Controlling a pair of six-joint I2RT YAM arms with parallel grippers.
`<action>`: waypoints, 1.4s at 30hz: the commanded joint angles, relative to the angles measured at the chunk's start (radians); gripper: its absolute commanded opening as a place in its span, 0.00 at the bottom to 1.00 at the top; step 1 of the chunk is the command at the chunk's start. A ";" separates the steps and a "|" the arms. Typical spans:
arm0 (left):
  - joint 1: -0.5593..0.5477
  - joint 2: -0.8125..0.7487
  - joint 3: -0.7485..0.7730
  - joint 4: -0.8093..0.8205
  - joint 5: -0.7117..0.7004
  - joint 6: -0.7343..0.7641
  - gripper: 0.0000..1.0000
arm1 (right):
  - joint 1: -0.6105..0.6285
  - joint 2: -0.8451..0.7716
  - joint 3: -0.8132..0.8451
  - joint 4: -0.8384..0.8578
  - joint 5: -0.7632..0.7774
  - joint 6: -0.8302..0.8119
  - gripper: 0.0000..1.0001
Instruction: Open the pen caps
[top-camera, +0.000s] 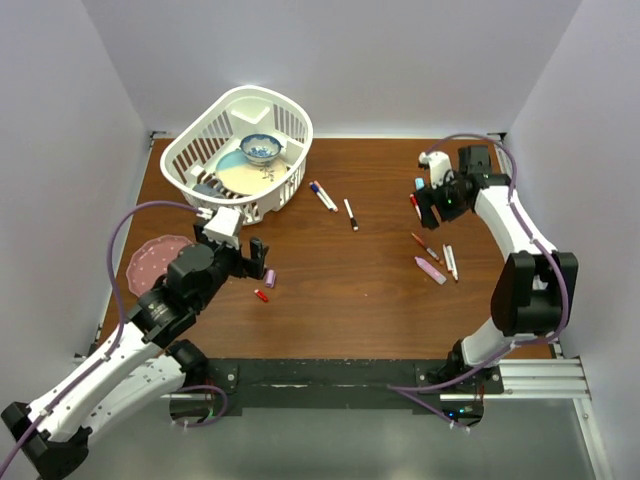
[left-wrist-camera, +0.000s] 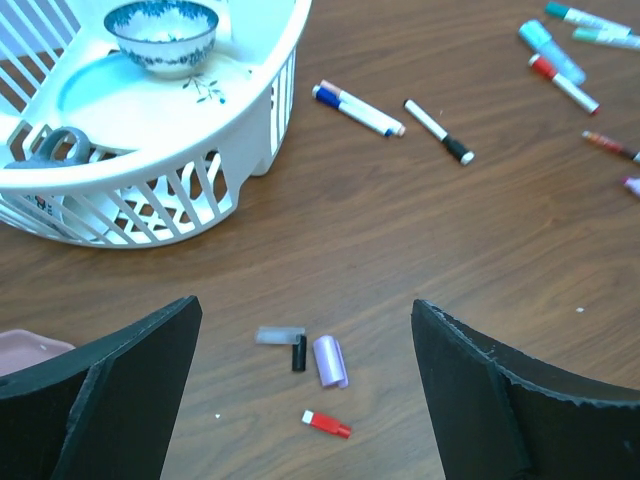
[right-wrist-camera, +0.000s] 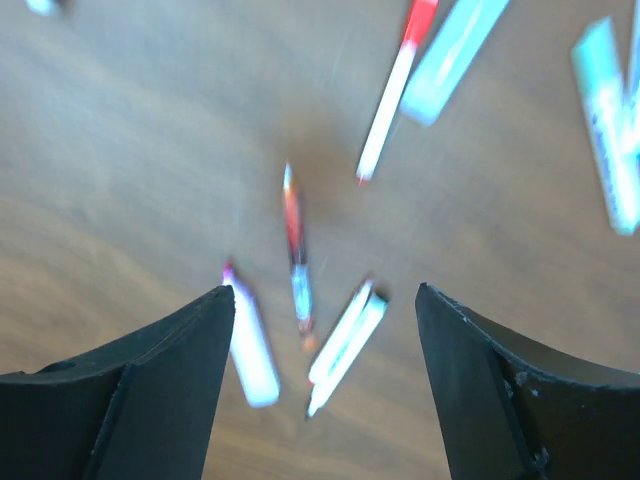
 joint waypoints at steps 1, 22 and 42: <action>0.035 0.012 -0.003 0.060 0.012 0.059 0.92 | -0.001 0.186 0.231 -0.012 -0.128 0.092 0.74; 0.108 0.005 -0.022 0.095 0.117 0.066 0.92 | 0.012 0.588 0.492 -0.145 0.142 0.169 0.44; 0.135 0.036 -0.029 0.143 0.308 0.003 0.98 | 0.038 0.446 0.291 -0.028 -0.022 0.187 0.00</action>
